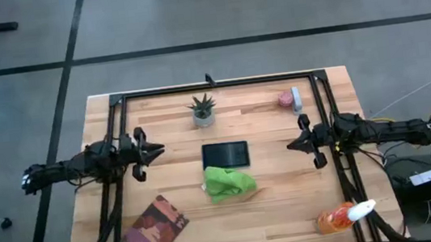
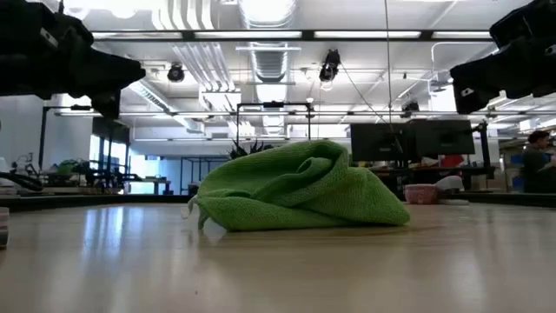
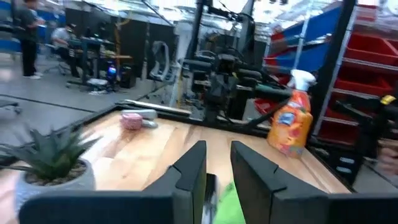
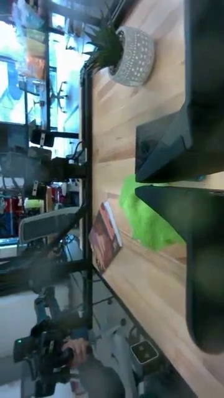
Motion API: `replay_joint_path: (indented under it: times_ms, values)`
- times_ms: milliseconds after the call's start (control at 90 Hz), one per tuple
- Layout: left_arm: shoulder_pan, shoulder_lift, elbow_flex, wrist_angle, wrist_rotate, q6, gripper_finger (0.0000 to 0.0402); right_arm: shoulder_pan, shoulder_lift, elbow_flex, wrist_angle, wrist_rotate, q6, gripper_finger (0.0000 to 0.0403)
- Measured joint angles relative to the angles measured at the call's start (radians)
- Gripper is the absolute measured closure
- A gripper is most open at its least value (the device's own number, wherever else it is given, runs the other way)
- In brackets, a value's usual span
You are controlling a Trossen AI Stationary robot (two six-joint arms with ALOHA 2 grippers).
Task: Apply microfiber cloth
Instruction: Return to Home Position
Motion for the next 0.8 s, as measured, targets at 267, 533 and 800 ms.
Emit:
replay_joint_path:
  times_ms: [267,533,800]
  values:
    - [-0.074,0.003,0.0,-0.009,-0.118,0.002,0.0342,0.0,0.004,0.0,0.0,0.0,0.0,0.0403]
    - [-0.074,0.057,0.0,-0.018,-0.114,0.002,0.0342,0.0,0.004,0.001,-0.001,0.0,0.0,0.0403]
    - [-0.073,0.106,0.0,-0.018,-0.113,0.003,0.0342,0.0,0.004,0.001,-0.001,0.0,0.0,0.0403]
